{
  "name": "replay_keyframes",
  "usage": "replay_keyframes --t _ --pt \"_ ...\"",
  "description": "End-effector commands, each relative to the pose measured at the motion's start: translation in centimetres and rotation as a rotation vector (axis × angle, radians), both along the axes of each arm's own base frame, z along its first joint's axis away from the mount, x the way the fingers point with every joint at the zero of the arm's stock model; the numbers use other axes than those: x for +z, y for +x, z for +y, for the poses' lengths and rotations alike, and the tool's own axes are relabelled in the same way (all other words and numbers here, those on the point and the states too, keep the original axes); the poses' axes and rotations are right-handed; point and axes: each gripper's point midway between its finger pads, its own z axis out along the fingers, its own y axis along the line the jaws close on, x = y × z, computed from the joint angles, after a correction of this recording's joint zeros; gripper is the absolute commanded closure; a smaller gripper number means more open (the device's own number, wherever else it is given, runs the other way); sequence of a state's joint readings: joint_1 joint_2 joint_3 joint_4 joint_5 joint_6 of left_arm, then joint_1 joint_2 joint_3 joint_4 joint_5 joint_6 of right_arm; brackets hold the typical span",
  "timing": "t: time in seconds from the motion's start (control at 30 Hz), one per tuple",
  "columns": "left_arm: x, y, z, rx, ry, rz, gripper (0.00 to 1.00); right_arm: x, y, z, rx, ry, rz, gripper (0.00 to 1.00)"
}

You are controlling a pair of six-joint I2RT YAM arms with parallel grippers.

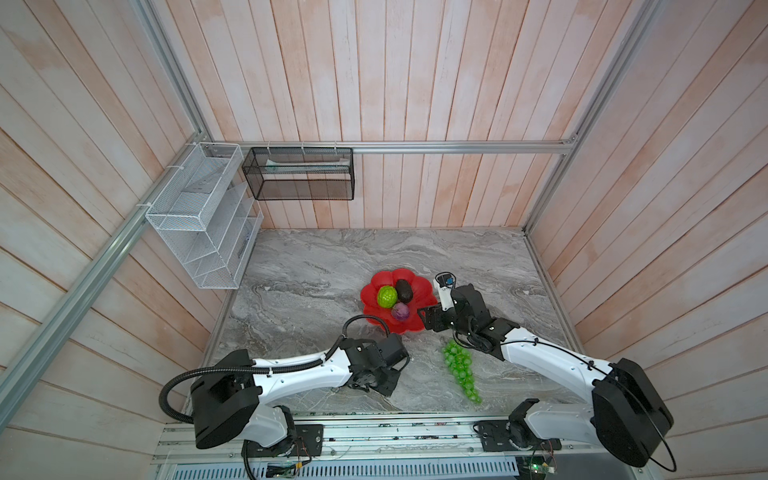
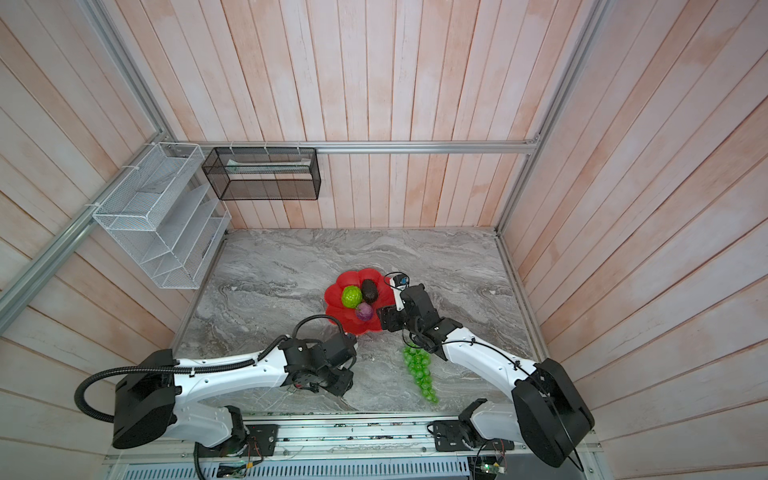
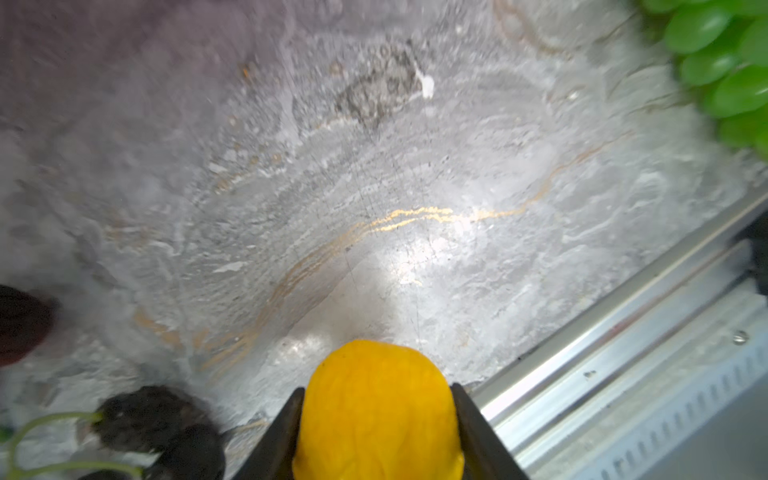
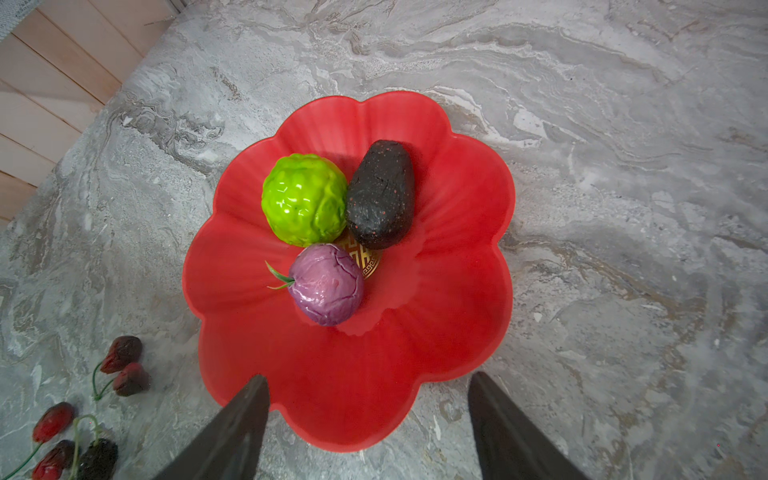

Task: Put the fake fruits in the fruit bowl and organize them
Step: 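Carry the yellow mango over the red bowl with the left gripper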

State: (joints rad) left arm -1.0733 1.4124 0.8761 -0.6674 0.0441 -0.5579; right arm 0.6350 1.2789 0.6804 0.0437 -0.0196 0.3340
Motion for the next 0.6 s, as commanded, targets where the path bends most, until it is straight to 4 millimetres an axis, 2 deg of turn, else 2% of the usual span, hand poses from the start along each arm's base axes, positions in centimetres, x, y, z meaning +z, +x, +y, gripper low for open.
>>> replay_keyframes --t 0.0,0.03,0.1,0.27,0.37,0.57 --pt "4.6 3.3 -0.8 -0.004 -0.092 -0.077 0.60 0.8 0.5 0.0 -0.014 0.015 -0.026 0.24" --pt "5.3 4.2 -1.0 0.000 -0.108 -0.089 0.59 1.0 0.6 0.1 -0.012 0.013 -0.022 0.24" --pt "6.7 7.4 -0.5 0.054 -0.137 -0.117 0.60 1.4 0.6 0.1 -0.009 0.006 -0.022 0.24" --pt "7.6 13.5 0.4 0.179 -0.173 -0.150 0.59 2.4 0.4 -0.5 -0.023 0.011 -0.053 0.29" --pt "6.8 16.4 0.5 0.243 -0.193 -0.128 0.61 2.3 0.1 -1.1 -0.040 0.001 -0.054 0.30" --pt "3.7 19.3 -0.5 0.264 -0.164 -0.137 0.62 2.2 -0.4 -2.1 -0.060 -0.010 -0.052 0.29"
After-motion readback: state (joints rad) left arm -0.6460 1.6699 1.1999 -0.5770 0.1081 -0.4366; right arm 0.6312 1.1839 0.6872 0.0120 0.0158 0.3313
